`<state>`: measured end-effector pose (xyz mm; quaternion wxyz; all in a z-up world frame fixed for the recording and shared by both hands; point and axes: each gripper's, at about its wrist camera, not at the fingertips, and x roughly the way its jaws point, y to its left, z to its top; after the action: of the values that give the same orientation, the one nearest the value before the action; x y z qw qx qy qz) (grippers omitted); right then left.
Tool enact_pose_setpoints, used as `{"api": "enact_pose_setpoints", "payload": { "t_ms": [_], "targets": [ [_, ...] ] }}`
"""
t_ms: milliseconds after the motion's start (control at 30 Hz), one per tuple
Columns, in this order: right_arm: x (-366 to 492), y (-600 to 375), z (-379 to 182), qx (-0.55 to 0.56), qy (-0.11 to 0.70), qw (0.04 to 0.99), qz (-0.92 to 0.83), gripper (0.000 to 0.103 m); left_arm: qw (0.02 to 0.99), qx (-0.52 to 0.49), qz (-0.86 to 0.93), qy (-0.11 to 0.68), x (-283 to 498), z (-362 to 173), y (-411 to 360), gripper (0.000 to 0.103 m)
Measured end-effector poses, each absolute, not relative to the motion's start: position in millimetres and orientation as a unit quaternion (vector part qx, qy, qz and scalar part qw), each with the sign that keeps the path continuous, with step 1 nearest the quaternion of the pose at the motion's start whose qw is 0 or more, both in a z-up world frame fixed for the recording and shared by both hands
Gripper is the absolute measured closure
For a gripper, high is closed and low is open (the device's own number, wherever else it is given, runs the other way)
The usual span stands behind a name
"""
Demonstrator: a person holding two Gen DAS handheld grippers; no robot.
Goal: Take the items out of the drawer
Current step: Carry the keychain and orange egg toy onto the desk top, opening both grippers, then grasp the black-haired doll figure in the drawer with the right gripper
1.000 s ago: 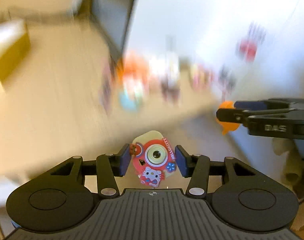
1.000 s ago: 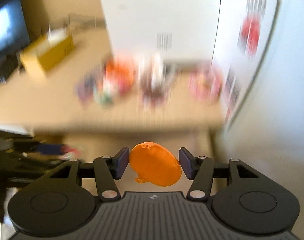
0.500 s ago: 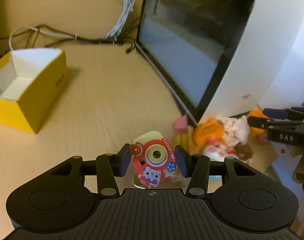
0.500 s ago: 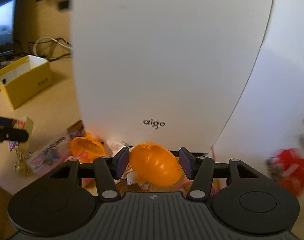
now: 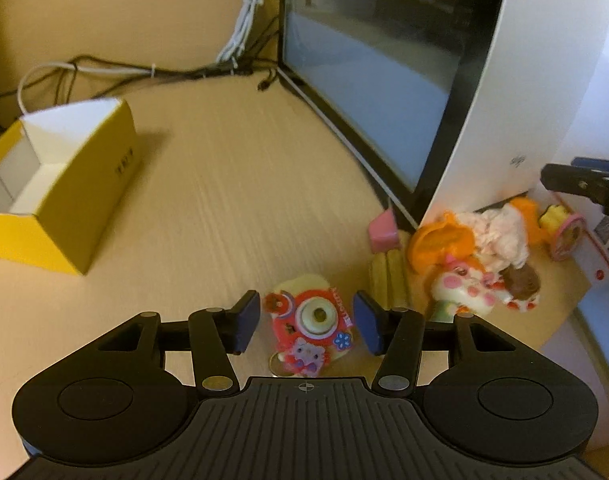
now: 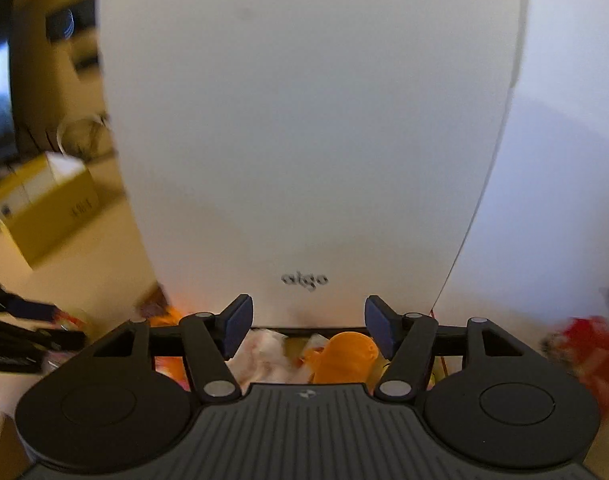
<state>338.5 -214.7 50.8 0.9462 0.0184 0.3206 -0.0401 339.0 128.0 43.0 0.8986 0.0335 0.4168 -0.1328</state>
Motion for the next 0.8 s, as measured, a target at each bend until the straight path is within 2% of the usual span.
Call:
{"api": "enact_pose_setpoints", "payload": {
  "t_ms": [133, 300, 600, 800],
  "targets": [
    [313.5, -206.8, 70.0, 0.049, 0.316, 0.948, -0.008, 0.036, 0.906, 0.031, -0.133, 0.4, 321.8, 65.4, 132.1, 0.047],
    [284.6, -189.4, 62.8, 0.079, 0.363, 0.927, 0.052, 0.036, 0.909, 0.033, -0.131, 0.394, 289.7, 86.3, 137.4, 0.047],
    [253.3, -107.3, -8.4, 0.039, 0.527, 0.832, 0.166, 0.036, 0.9, 0.008, -0.118, 0.42, 228.7, 76.5, 155.4, 0.047],
    [266.2, -57.0, -58.7, 0.017, 0.633, 0.744, 0.216, 0.036, 0.89, -0.046, -0.083, 0.446, 191.4, 57.5, 186.1, 0.048]
  ]
}}
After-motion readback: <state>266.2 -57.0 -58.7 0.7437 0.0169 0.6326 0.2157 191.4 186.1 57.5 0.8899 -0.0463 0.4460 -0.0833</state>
